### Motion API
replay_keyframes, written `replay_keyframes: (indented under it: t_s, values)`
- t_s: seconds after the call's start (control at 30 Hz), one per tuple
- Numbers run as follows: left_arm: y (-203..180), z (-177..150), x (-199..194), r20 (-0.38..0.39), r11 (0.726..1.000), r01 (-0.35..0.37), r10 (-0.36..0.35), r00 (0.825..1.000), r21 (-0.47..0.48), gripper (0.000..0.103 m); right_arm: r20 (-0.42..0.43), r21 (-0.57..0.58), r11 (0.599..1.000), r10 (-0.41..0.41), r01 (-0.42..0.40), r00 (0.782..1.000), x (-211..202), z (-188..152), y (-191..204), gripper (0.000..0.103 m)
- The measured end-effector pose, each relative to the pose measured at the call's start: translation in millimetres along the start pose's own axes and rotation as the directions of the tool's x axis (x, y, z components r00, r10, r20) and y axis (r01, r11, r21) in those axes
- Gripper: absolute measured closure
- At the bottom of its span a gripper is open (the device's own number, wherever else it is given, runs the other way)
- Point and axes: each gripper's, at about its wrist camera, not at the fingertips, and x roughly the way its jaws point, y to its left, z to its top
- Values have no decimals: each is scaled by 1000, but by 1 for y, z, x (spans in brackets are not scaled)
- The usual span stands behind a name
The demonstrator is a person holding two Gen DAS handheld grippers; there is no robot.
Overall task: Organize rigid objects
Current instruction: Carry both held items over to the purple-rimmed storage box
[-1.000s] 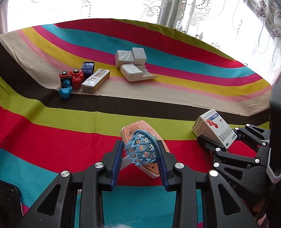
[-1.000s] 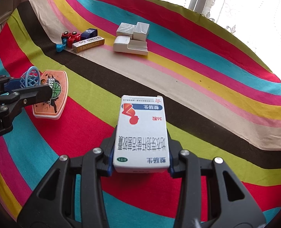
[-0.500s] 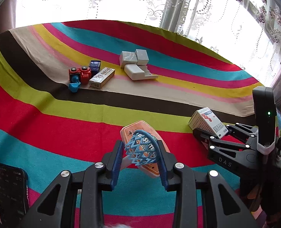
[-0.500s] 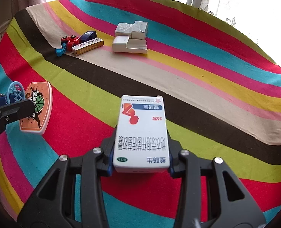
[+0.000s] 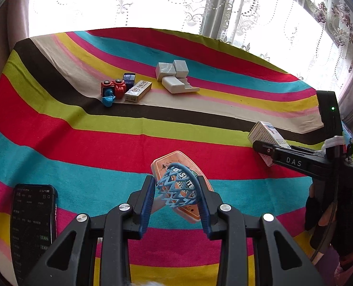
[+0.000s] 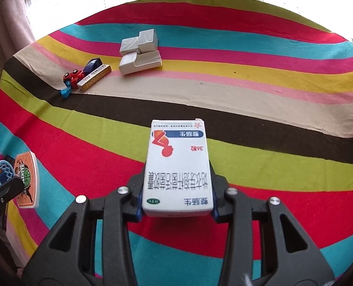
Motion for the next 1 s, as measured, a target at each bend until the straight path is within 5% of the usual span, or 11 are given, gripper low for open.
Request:
replay_keyframes:
  t_s: [0.4,1.0]
  values:
    - [5,-16,-9,-26,1000,3,-3,1000,-2,67,1,-30,998,-55,55,999,-70,-60,22,59]
    - [-72,-27,-47,-12,979,60,-59,998,193,67,72,-50,993,-101,104,992,-157,-102,9,59]
